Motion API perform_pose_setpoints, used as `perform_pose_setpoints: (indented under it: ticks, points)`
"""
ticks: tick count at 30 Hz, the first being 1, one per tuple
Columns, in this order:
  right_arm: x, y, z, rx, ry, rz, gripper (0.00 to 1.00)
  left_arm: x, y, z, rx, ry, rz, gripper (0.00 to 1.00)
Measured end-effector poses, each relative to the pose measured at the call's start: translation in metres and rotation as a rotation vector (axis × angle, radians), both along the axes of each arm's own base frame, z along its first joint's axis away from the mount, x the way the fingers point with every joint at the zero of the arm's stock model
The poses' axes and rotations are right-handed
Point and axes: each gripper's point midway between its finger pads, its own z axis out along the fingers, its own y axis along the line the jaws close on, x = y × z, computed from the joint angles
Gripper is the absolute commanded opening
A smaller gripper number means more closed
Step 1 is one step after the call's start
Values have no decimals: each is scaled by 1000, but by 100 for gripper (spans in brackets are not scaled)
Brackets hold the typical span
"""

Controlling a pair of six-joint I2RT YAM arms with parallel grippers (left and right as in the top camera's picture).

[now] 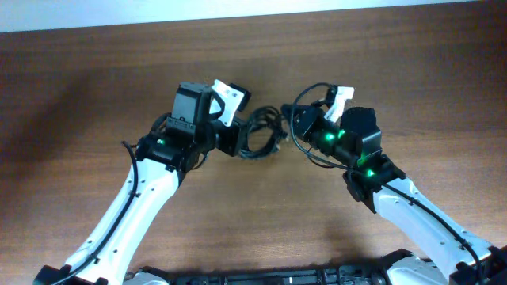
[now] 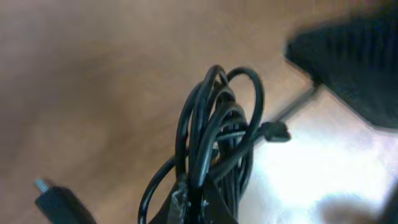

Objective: Untangle cables

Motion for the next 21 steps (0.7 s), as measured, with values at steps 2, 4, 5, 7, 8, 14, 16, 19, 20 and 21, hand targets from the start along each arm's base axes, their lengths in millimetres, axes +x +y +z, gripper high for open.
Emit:
perform_pose_setpoints:
  ticks: [2, 4, 5, 7, 8, 14, 16, 19, 20, 21]
  points:
    - [-12, 15, 1, -2, -12, 90, 4, 14, 2, 8, -19, -40, 64, 0]
    - [-24, 32, -2, -18, -12, 140, 4, 22, 3, 14, -48, -52, 114, 0]
    - [-31, 42, -2, -26, -16, 160, 4, 23, 3, 15, -63, -39, 137, 0]
    - [-33, 43, -21, -101, 33, 91, 4, 23, -2, 20, -123, -13, 150, 0]
    - [-29, 38, -26, -128, 39, 42, 4, 20, -13, 29, -190, -5, 101, 0]
    - [-19, 25, -30, -170, 33, -60, 71, -19, -54, 63, -430, 69, -186, 0]
    - [-21, 23, -32, -191, 38, -51, 77, -6, -41, 60, -423, 84, -95, 0]
    - [-28, -11, -39, -234, 129, -92, 81, 39, 28, 49, -427, 131, 235, 0]
    - [-29, -25, -35, -234, 137, -122, 81, 47, 47, 46, -445, 159, 323, 0]
    - [-28, -30, -27, -223, 122, -136, 81, 53, 61, 45, -466, 180, 394, 0]
